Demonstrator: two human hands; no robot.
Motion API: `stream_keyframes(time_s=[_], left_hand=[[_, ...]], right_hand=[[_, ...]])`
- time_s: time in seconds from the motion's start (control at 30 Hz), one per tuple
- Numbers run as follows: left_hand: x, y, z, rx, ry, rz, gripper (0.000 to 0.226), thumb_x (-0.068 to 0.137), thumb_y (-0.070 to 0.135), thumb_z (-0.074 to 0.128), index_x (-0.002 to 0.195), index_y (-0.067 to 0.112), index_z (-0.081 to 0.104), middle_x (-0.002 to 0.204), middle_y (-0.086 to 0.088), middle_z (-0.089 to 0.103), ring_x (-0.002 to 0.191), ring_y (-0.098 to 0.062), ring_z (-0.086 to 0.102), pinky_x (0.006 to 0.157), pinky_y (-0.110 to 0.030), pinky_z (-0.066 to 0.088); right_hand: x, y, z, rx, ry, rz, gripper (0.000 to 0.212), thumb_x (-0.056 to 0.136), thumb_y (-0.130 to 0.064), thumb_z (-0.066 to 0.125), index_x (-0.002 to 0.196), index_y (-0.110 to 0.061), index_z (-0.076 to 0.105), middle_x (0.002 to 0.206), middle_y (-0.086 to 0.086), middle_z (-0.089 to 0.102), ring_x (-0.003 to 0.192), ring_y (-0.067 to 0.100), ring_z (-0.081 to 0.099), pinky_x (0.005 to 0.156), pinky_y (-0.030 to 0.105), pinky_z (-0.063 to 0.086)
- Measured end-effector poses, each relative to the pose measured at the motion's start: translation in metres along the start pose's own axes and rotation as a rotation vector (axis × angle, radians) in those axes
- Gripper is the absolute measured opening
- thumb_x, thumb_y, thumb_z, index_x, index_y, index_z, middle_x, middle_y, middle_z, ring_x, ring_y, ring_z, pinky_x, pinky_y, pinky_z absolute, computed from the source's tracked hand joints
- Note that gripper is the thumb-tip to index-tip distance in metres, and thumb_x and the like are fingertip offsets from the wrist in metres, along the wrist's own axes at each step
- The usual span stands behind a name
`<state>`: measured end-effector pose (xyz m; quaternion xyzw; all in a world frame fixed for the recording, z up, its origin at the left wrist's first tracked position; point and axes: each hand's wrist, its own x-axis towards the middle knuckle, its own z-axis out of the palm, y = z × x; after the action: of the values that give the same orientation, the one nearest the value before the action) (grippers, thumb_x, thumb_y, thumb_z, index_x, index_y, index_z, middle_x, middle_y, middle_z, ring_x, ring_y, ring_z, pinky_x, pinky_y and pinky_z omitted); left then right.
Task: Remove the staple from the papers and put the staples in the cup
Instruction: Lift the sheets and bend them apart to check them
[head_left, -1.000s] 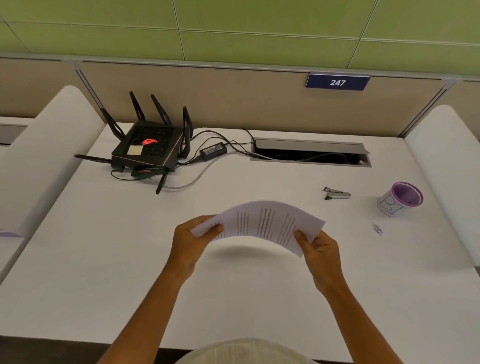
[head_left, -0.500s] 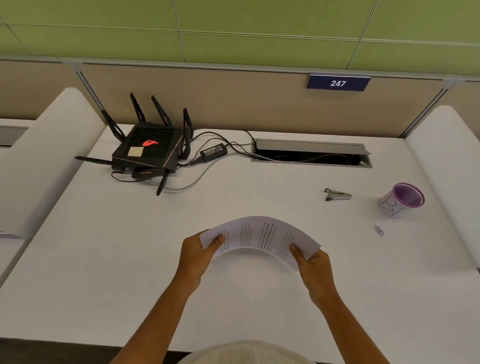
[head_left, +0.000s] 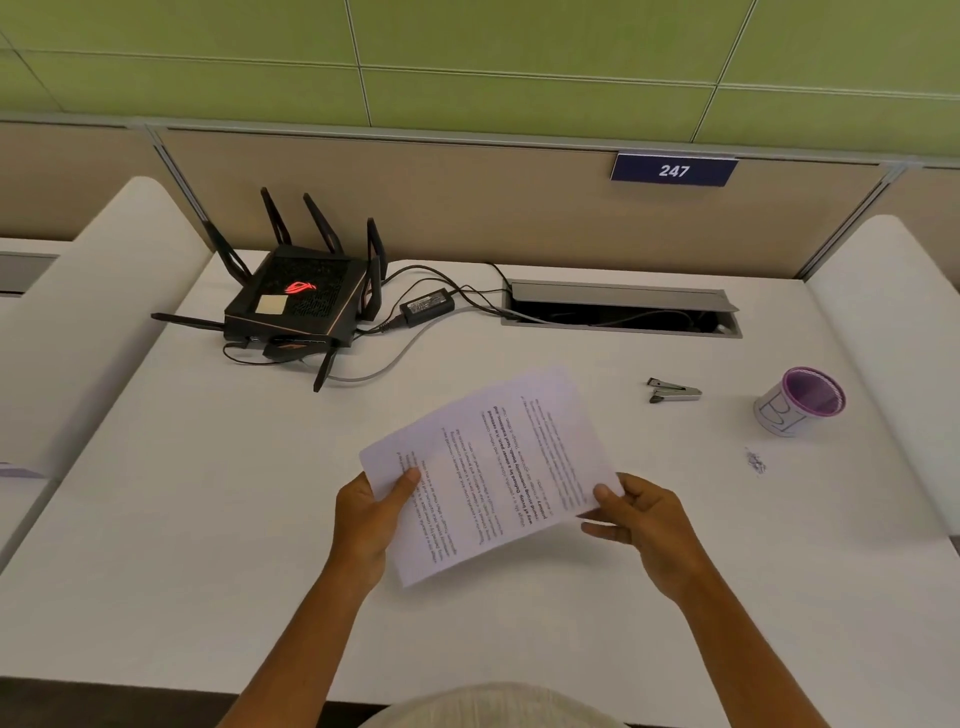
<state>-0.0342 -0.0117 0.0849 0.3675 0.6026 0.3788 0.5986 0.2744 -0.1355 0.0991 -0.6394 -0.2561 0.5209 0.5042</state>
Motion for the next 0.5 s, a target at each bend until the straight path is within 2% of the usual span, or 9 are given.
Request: stream_keyframes(time_s=[0.13, 0.23, 0.37, 0.5], left_hand=[[-0.010, -0.007, 0.003, -0.138, -0.006, -0.057, 0.020, 0.093, 0.018, 0.079, 0.112, 0.023, 0.076, 0.107, 0.002, 0.084, 0.095, -0.019, 0.081, 0.077, -0.036, 0.064], [-0.024, -0.016, 0.014, -0.285, -0.030, -0.119, 0.025, 0.093, 0.012, 0.078, 0.116, 0.021, 0.076, 0.112, 0.001, 0.084, 0.102, -0.019, 0.080, 0.085, -0.038, 0.062], [-0.041, -0.029, 0.027, -0.358, -0.072, -0.186, 0.033, 0.092, 0.010, 0.077, 0.123, 0.022, 0.074, 0.115, 0.001, 0.083, 0.104, -0.018, 0.079, 0.079, -0.034, 0.065], [-0.039, -0.034, 0.016, -0.320, -0.081, -0.140, 0.039, 0.088, 0.012, 0.080, 0.125, 0.024, 0.075, 0.121, 0.000, 0.082, 0.113, -0.022, 0.076, 0.082, -0.031, 0.065]], right_hand=[[-0.005, 0.002, 0.015, 0.168, 0.002, 0.012, 0.039, 0.097, -0.018, 0.067, 0.136, -0.014, 0.064, 0.125, 0.014, 0.074, 0.113, 0.037, 0.072, 0.097, 0.059, 0.057], [-0.009, 0.004, 0.041, 0.223, 0.027, 0.004, 0.039, 0.096, -0.012, 0.069, 0.135, -0.014, 0.064, 0.124, 0.012, 0.075, 0.113, 0.034, 0.073, 0.094, 0.056, 0.059], [-0.009, 0.007, 0.065, 0.197, 0.124, 0.021, 0.033, 0.095, -0.007, 0.071, 0.127, -0.015, 0.067, 0.118, 0.006, 0.078, 0.105, 0.027, 0.076, 0.086, 0.050, 0.063], [-0.006, -0.002, 0.059, 0.061, 0.158, 0.011, 0.024, 0.095, -0.009, 0.072, 0.117, -0.018, 0.069, 0.110, 0.001, 0.080, 0.097, 0.023, 0.078, 0.078, 0.044, 0.066]])
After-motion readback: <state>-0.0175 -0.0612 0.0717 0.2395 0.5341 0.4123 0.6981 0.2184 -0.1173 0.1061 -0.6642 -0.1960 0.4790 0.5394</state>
